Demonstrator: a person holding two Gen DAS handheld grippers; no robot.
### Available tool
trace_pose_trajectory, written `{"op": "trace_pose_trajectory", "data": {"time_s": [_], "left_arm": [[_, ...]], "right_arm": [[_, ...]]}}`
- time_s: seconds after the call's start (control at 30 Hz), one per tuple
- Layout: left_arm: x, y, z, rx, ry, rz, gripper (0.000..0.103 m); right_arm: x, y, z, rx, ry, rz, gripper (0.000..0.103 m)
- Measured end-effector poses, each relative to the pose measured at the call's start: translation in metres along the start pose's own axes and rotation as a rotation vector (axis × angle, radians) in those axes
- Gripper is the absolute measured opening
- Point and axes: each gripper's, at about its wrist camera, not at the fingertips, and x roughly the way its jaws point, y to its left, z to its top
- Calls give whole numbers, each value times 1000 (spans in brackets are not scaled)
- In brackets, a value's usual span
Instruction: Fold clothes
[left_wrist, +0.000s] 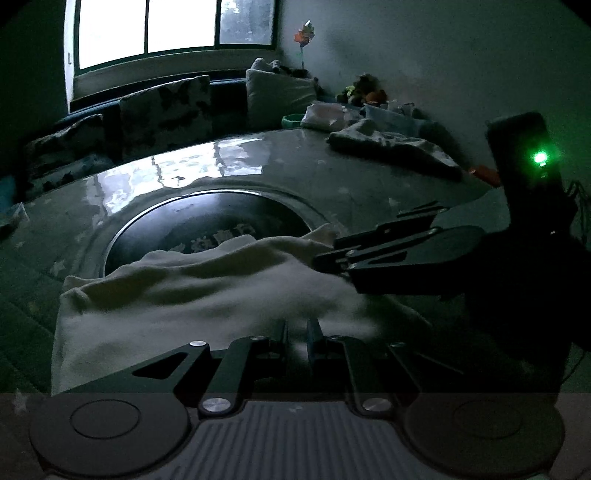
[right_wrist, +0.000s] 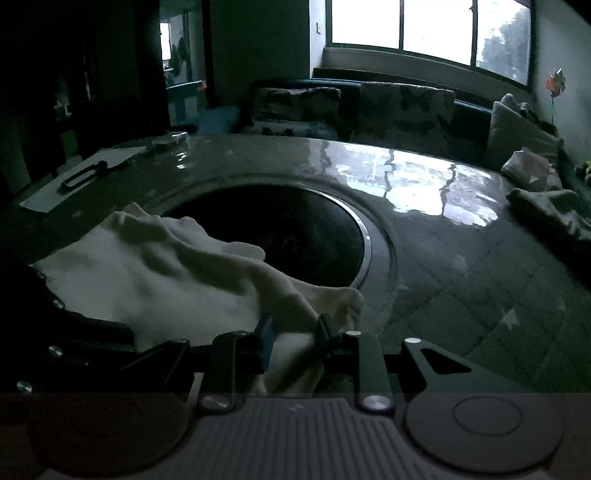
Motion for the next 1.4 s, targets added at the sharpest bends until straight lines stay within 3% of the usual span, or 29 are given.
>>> {"op": "trace_pose_trajectory", "data": {"time_s": [0.1,0.37,0.6,0.73,1.03,1.23,1.4], "left_arm": [[-9,6,1,-26,-16,14,12],[-44,32,-19,-93,-48,117,12],[-60,75,-35,-234,-44,200,12],[-56,100,-46,-348,-8,174,14],[-75,104,-28,-297,-90,197,15],[-46,122,-35,-325,8,229,16],[-51,123,-33,-318,-12,221,17]], "right_arm": [[-11,5,4,-10,-23,12,24],[-36,51,5,-115,-50,166,24],[-28,62,-4,-104,-20,172,24],[-27,63,-6,-102,-12,164,24],[-31,61,-1,-104,-20,166,24],[-26,62,4,-97,-32,160,24],[-21,60,0,-94,-10,159,24]]}}
